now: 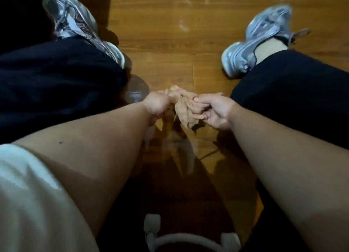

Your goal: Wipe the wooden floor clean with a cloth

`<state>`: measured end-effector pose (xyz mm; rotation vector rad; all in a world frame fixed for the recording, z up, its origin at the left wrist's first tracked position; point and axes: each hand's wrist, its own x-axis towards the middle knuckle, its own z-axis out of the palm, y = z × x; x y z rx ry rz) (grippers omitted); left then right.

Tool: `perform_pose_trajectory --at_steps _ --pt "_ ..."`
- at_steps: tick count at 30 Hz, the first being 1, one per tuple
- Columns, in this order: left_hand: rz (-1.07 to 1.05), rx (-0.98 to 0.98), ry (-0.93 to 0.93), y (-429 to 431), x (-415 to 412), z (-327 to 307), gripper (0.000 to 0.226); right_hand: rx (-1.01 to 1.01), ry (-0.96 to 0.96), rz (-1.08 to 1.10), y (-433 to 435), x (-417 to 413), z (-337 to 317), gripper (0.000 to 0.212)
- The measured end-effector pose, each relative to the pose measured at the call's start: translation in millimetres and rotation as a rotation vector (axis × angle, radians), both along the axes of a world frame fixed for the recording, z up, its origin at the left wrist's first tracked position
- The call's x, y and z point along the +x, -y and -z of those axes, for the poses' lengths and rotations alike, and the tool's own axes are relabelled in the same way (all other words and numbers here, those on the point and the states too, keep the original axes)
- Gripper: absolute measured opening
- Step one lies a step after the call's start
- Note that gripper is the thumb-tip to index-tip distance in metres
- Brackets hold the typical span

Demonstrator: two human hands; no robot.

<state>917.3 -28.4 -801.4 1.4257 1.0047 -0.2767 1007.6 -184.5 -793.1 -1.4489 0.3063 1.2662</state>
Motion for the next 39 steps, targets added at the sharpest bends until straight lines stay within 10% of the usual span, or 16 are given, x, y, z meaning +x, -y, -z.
perform_pose_trajectory --at_steps 6,12,20,24,28,39 --pt "0.118 0.131 0.107 29 -37 -75 0.021 -0.202 0.183 0.019 46 -12 -60 0.024" --pt "0.041 0.009 0.113 26 -4 -107 0.026 0.001 0.256 -0.035 29 9 -89 0.031" --pt "0.51 -0.152 0.042 37 63 -89 0.01 -0.027 0.33 -0.331 53 34 -51 0.026" --pt "0.264 -0.377 0.18 46 47 -61 0.046 0.079 0.251 -0.118 70 18 -35 0.027" --pt "0.124 -0.609 0.272 81 4 -35 0.028 0.082 0.27 0.049 99 -14 -27 0.027" --pt "0.278 -0.503 0.009 180 -124 -50 0.038 0.1 0.32 0.261 217 -148 -69 0.012"
